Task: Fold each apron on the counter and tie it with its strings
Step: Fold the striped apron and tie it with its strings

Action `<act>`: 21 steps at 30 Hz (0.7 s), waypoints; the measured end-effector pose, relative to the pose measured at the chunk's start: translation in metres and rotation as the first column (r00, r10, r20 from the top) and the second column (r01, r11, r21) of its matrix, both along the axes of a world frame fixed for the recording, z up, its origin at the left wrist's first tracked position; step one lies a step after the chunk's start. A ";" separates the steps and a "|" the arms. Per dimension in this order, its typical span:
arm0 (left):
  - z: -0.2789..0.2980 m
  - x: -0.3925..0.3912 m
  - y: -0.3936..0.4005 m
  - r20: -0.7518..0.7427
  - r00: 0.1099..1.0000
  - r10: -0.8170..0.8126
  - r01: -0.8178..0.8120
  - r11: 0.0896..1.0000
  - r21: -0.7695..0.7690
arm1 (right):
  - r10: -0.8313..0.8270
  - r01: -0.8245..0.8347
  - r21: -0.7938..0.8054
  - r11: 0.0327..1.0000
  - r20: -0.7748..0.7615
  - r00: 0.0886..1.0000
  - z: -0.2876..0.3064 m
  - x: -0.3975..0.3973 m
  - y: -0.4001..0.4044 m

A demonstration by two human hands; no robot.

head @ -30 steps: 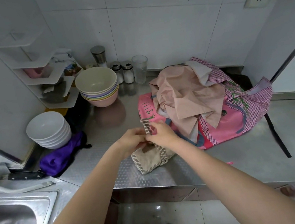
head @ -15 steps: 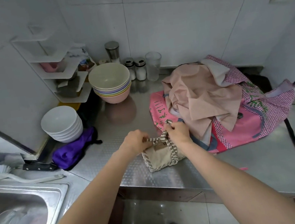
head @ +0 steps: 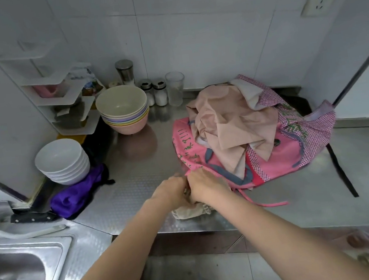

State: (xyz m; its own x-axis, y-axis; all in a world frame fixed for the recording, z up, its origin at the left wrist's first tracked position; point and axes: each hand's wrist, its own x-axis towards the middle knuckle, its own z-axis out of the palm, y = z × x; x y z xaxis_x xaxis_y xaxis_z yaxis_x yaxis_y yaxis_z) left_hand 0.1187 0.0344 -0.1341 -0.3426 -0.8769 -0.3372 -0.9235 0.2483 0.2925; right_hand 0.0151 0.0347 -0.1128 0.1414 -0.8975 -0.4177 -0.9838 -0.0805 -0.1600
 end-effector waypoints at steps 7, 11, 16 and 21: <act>0.009 -0.019 0.034 0.087 0.991 -0.106 0.118 0.982 -0.151 | -0.319 0.341 -0.131 0.931 0.164 0.933 0.002 -0.038 0.016; 0.047 -0.053 0.029 0.160 0.972 -0.171 0.213 0.930 -0.300 | -0.531 0.591 -0.038 0.806 0.395 0.749 0.024 -0.083 0.031; 0.090 -0.097 0.017 -0.056 0.983 -0.173 0.145 0.934 -0.326 | -0.615 0.777 0.022 0.629 0.625 0.480 0.052 -0.132 0.030; 0.121 -0.162 0.006 -0.016 0.969 -0.246 0.218 0.887 -0.407 | -0.564 0.710 -0.120 0.694 0.522 0.639 0.093 -0.197 0.021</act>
